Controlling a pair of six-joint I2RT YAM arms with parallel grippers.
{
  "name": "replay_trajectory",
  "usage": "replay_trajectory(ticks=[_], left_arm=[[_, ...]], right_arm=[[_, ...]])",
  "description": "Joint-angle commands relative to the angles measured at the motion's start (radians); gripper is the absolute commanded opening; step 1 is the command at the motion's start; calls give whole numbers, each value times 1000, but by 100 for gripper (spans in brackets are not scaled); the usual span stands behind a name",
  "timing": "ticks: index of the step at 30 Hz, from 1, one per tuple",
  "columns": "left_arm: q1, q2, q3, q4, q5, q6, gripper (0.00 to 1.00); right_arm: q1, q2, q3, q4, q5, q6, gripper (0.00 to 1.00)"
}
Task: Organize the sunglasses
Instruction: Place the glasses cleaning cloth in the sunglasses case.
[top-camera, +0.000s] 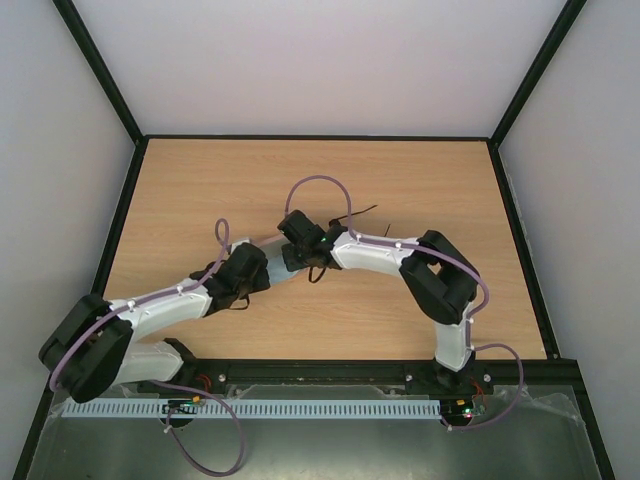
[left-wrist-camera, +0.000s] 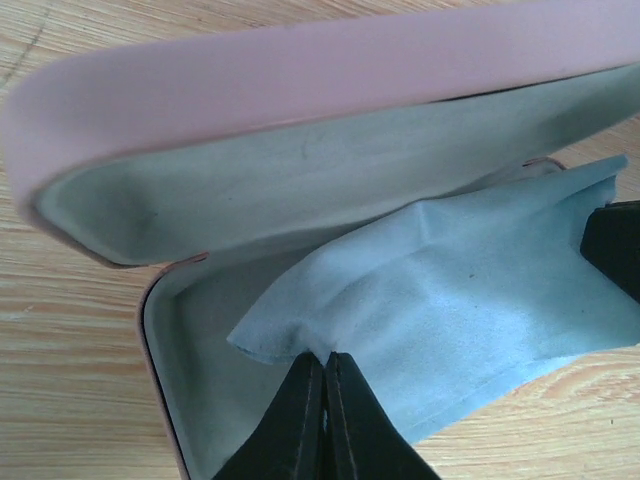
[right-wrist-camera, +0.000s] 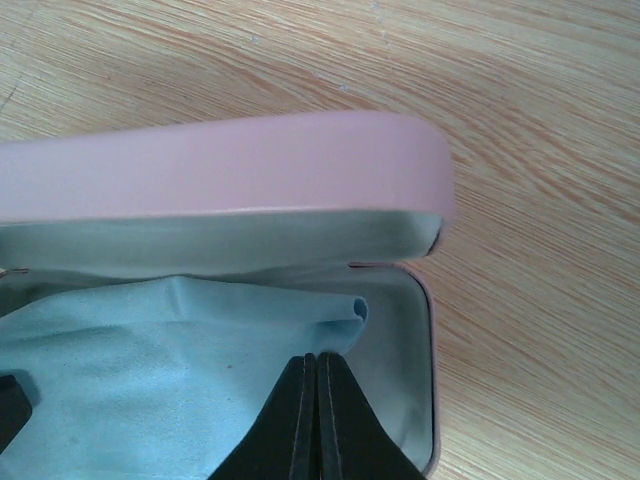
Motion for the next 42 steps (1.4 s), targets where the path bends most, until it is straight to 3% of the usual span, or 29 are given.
replay_trajectory(ticks=[1,22,28,31,42], left_arm=[[12,26,-14,43,-11,13,2],[48,67,-45,83,7,30,3],[46,51,-60,81,11,26,20],[47,33,-64,71,13,26,24],[47,-30,-53,13,-9,21,32]], right_arm=[[-10,36,36,-2,-7,-21,1],[-21,91,46,18,-26,-17,1],[-21,81,38,11,-21,-12,1],[-20,75,37,6,-21,-11,2],[-21,21,6,-15,13,1,21]])
